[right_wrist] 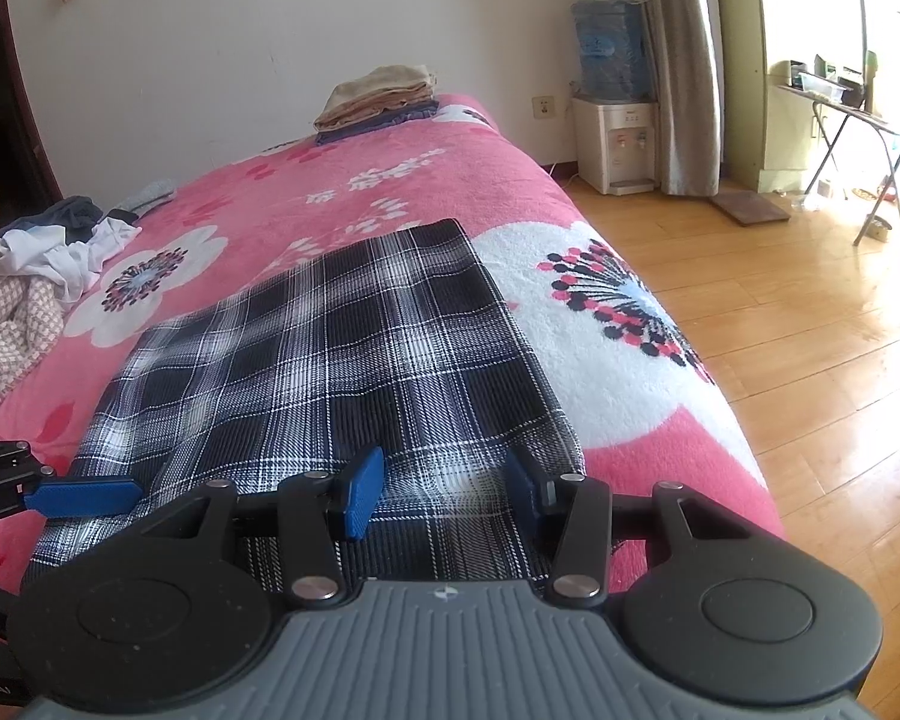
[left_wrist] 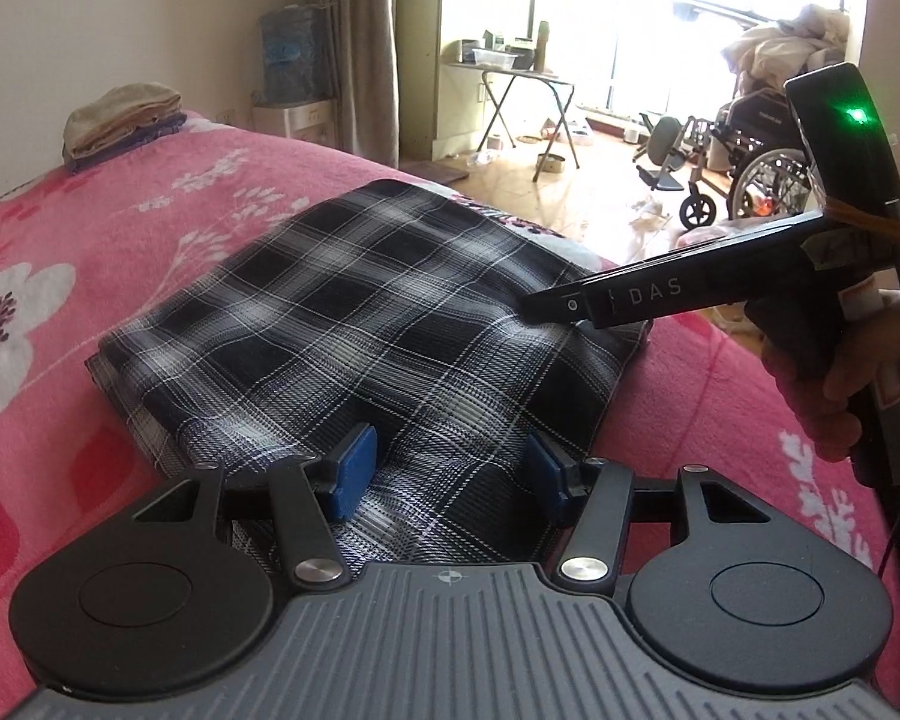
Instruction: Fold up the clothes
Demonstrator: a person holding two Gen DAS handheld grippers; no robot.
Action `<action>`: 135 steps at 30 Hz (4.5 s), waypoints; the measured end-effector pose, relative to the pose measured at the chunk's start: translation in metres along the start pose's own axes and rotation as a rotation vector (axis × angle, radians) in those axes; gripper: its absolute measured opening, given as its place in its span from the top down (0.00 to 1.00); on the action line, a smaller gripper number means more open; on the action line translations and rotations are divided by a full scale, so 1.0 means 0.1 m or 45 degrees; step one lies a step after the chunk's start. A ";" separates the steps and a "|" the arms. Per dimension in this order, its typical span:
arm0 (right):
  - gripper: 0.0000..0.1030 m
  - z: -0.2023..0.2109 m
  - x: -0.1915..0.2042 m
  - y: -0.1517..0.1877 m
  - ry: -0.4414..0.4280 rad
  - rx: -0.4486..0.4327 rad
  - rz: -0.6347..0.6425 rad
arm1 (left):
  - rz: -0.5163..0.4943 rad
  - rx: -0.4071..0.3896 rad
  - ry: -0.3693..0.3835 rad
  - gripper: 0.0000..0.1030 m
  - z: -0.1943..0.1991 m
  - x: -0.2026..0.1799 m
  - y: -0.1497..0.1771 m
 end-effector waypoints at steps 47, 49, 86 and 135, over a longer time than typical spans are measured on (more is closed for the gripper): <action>0.53 0.00 -0.01 -0.01 0.007 0.001 -0.002 | 0.050 0.003 0.004 0.46 0.01 0.02 -0.01; 0.53 0.00 -0.01 -0.01 0.007 0.001 -0.002 | 0.049 0.004 0.004 0.46 0.01 0.02 -0.01; 0.53 0.00 0.00 0.00 0.005 -0.001 -0.005 | 0.033 0.003 0.000 0.46 0.00 0.01 0.00; 0.53 -0.85 0.54 -1.20 -0.001 0.109 0.243 | 0.520 0.277 -0.122 0.17 -0.43 0.78 -0.48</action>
Point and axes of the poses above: each gripper's, at about its wrist camera, not at the fingertips, and z roughly against the way its jaws point, x to its left, y to its underside, the point moved 8 cm from there along -z, roughly the way its jaws point, and after that the axes turned 4 degrees about y, right-handed, at the moved point
